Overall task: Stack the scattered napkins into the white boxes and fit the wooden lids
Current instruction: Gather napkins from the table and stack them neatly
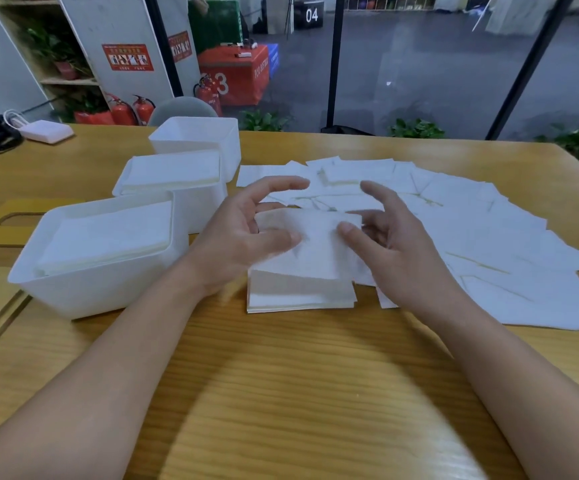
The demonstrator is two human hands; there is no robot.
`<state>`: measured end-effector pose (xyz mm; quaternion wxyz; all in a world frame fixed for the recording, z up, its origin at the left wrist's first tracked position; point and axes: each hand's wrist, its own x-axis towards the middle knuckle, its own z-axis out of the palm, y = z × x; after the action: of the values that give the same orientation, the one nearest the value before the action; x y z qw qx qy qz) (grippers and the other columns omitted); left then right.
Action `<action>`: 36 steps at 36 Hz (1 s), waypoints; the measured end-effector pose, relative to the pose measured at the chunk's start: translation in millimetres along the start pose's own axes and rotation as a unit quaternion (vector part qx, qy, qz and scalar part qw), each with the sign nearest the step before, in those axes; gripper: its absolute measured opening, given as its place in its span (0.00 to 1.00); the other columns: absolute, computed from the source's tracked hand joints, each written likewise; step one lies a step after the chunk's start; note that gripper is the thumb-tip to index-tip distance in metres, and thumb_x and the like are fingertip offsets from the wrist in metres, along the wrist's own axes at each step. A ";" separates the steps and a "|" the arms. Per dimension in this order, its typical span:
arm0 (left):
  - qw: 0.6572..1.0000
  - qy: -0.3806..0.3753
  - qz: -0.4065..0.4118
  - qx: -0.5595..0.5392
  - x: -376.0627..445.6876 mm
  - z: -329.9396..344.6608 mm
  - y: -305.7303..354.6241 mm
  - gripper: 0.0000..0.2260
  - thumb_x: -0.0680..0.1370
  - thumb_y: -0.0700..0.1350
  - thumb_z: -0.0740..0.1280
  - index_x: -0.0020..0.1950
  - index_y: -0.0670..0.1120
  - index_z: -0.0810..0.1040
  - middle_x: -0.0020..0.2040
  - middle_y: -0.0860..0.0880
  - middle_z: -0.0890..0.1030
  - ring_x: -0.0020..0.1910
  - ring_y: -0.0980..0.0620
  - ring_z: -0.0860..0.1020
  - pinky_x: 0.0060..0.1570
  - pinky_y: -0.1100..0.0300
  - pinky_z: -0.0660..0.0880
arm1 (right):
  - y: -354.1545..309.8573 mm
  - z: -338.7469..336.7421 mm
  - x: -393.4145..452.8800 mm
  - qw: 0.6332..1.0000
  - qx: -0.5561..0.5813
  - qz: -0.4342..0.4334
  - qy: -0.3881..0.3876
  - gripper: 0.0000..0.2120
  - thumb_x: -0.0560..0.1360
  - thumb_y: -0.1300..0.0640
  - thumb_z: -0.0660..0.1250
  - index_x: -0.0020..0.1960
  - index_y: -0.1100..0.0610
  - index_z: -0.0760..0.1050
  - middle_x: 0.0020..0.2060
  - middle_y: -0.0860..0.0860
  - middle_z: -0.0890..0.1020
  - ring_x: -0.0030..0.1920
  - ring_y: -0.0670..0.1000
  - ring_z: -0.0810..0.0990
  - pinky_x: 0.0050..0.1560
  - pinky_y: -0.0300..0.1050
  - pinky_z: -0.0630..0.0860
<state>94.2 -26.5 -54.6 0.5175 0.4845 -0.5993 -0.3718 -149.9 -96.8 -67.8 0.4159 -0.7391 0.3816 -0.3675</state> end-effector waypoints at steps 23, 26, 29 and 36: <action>0.927 -0.058 -0.093 0.359 -1.9 -12.8 -14.4 0.10 0.78 0.49 0.74 0.55 0.62 0.83 0.44 0.54 0.78 0.38 0.58 0.74 0.42 0.58 0.72 | 23.1 15.4 -3.1 0.991 -0.128 -0.025 0.002 0.19 0.78 0.56 0.77 0.68 0.48 0.80 0.47 0.42 0.82 0.42 0.44 0.81 0.45 0.30 0.74; 0.914 -0.021 -0.061 0.402 1.6 -12.2 -22.5 0.07 0.80 0.54 0.73 0.58 0.61 0.82 0.54 0.58 0.76 0.56 0.61 0.73 0.55 0.61 0.72 | 22.1 13.9 -1.3 0.982 -0.182 -0.054 0.017 0.20 0.77 0.51 0.78 0.68 0.47 0.80 0.56 0.39 0.81 0.51 0.43 0.79 0.48 0.30 0.71; 0.900 0.041 -0.050 0.432 5.8 -10.7 -31.6 0.08 0.84 0.57 0.68 0.61 0.59 0.84 0.64 0.59 0.76 0.68 0.56 0.69 0.67 0.57 0.70 | 21.0 14.8 0.0 0.973 -0.216 -0.085 0.012 0.14 0.80 0.48 0.75 0.64 0.46 0.82 0.61 0.39 0.80 0.58 0.42 0.77 0.53 0.29 0.69; 0.864 -0.006 -0.130 0.487 9.8 -9.2 -41.4 0.22 0.88 0.61 0.59 0.79 0.56 0.76 0.83 0.53 0.68 0.84 0.47 0.60 0.82 0.47 0.55 | 20.3 24.4 -6.5 0.966 -0.217 -0.113 -0.077 0.05 0.81 0.45 0.73 0.55 0.44 0.84 0.58 0.35 0.81 0.59 0.39 0.75 0.57 0.28 0.65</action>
<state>111.4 -45.9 -89.5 0.1595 0.7461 -0.6388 -0.0992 -137.1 -90.3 -96.8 0.2291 -0.8761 0.3331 -0.2626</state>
